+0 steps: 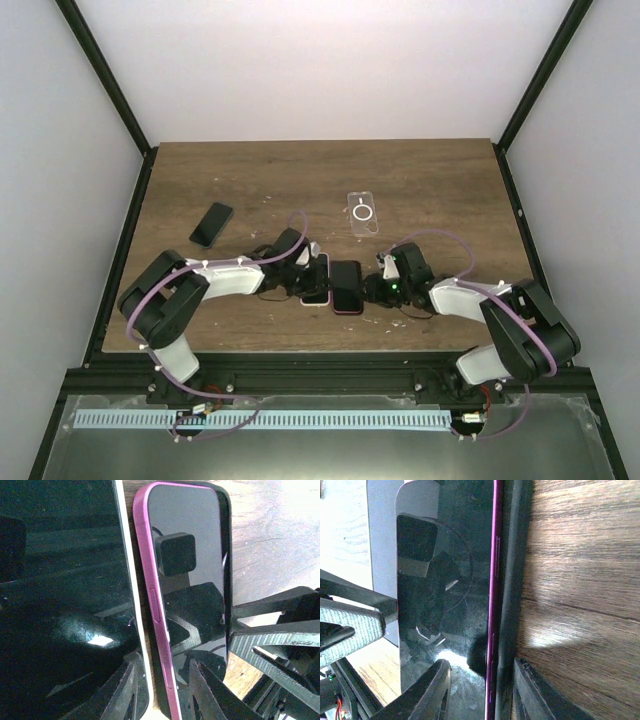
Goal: Put the phone into the phone case
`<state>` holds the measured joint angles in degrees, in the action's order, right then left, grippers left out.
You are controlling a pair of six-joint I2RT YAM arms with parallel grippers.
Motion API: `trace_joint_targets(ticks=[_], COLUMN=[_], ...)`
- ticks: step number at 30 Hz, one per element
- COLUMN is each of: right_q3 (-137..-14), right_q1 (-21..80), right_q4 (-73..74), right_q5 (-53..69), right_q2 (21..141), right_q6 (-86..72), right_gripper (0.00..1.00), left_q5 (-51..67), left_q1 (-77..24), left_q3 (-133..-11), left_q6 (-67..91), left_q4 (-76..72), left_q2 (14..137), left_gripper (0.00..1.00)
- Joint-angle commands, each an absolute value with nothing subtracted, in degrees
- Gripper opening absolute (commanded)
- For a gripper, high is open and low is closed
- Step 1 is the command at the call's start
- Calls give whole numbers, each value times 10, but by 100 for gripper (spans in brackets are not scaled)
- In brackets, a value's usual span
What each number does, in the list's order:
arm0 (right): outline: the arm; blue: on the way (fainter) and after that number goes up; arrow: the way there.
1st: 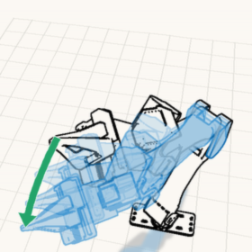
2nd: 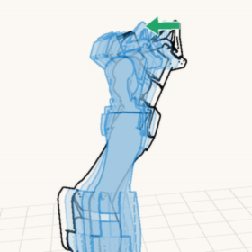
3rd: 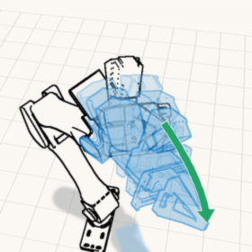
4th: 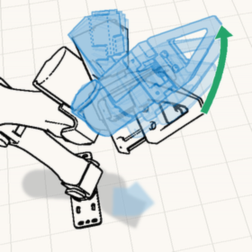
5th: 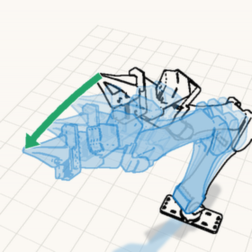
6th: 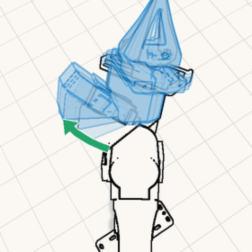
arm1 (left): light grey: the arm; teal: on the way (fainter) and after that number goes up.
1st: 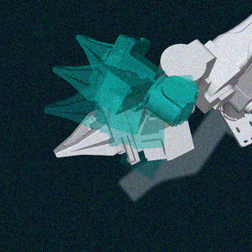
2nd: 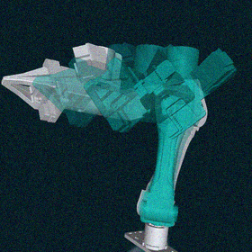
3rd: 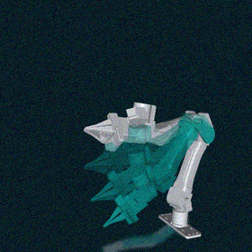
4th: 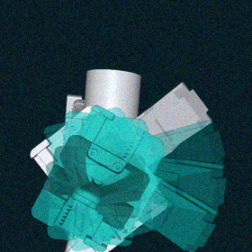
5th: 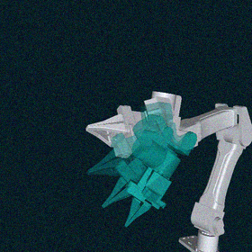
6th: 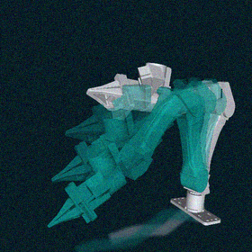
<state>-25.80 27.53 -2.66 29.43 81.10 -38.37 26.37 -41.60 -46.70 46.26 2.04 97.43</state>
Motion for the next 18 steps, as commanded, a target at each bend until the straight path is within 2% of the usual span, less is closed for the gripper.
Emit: trace_joint_targets(ticks=[1, 4, 13, 18], right_q3=[-244, -243, -231, -227], right_q1=[284, 284, 284, 284], right_q4=[-24, -40, -70, -76], right_q5=[277, 278, 282, 281], right_q2=[808, 818, 825, 831], right_q6=[-390, -388, -386, -385], right_gripper=[35, 34, 32, 32], left_q5=[273, 278, 295, 300], left_q1=[-420, -420, -430, -441], left_q3=[-479, -483, -501, -518], left_q6=[456, 457, 456, 452], left_q4=[-5, -13, -34, -32], left_q2=[991, 1001, 1031, 1044], left_gripper=[31, 28, 10, 9])
